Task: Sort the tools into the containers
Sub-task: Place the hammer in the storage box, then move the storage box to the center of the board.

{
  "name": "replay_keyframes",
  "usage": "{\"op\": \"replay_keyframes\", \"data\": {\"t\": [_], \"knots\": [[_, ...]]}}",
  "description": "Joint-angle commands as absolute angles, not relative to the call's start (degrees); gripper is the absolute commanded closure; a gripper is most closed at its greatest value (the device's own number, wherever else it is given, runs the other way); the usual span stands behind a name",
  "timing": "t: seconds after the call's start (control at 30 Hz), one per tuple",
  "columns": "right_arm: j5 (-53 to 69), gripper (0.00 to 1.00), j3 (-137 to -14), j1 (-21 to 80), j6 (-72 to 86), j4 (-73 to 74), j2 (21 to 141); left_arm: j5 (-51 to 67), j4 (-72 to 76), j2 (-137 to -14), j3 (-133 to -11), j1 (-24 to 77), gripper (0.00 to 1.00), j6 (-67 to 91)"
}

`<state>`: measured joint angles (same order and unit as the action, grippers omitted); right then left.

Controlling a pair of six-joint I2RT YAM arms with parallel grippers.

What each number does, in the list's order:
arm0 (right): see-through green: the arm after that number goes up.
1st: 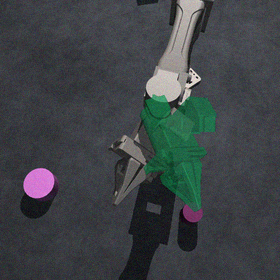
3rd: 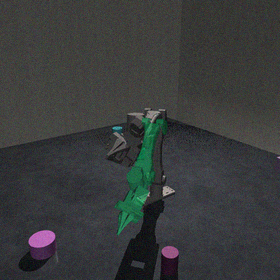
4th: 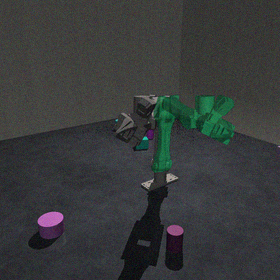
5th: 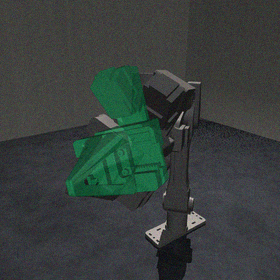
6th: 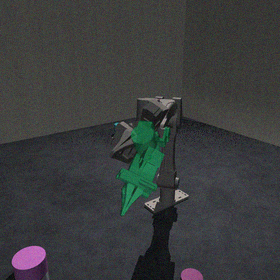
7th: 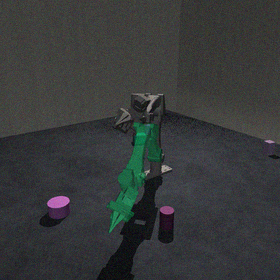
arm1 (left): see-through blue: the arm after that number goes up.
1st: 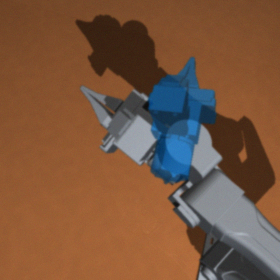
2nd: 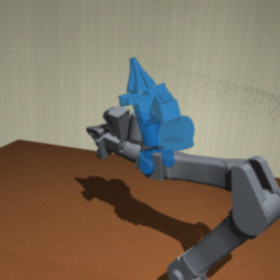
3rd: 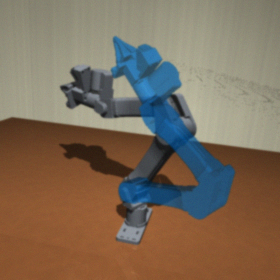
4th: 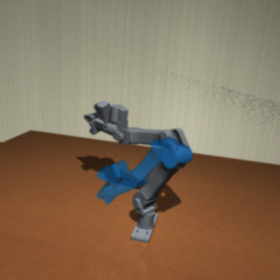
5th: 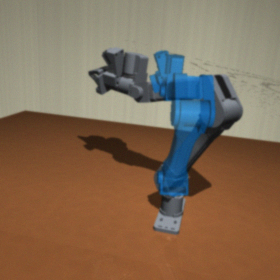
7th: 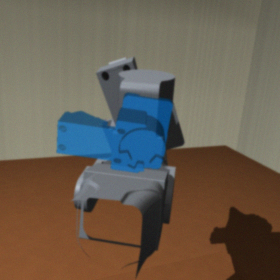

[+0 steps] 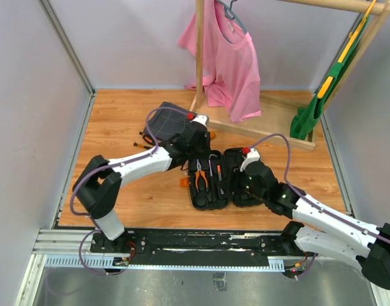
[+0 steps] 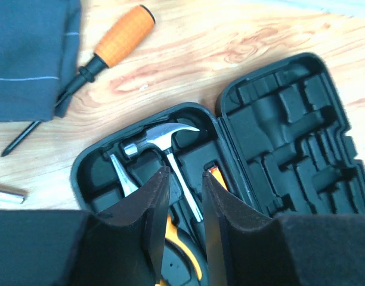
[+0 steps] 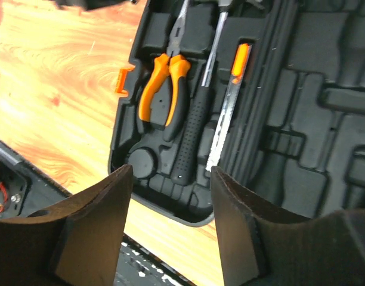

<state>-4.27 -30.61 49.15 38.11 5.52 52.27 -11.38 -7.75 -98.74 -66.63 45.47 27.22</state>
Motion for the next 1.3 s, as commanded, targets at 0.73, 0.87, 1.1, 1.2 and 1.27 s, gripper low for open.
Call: {"op": "replay_keyframes", "data": {"t": [0.73,0.87,1.1,1.2,1.27], "knots": [[-3.59,0.38,-35.27,42.13,28.86,13.13,64.38,-14.56,-8.15,-67.62,-36.54,34.61,0.64,34.27],[-1.35,0.44,-34.67,41.93,29.06,10.91,67.11,-13.86,-8.75,-67.17,-36.48,32.82,0.64,33.57],[1.26,0.52,-34.78,41.91,29.22,10.03,72.26,-13.62,-9.62,-67.68,-37.1,30.34,0.65,33.16],[1.4,0.57,-34.68,41.92,29.67,10.88,73.01,-13.49,-9.99,-67.31,-36.96,29.04,0.65,33.63],[1.41,0.61,-34.42,41.92,29.94,11.68,72.83,-13.49,-10.1,-66.92,-36.81,28.09,0.65,33.75]]}}
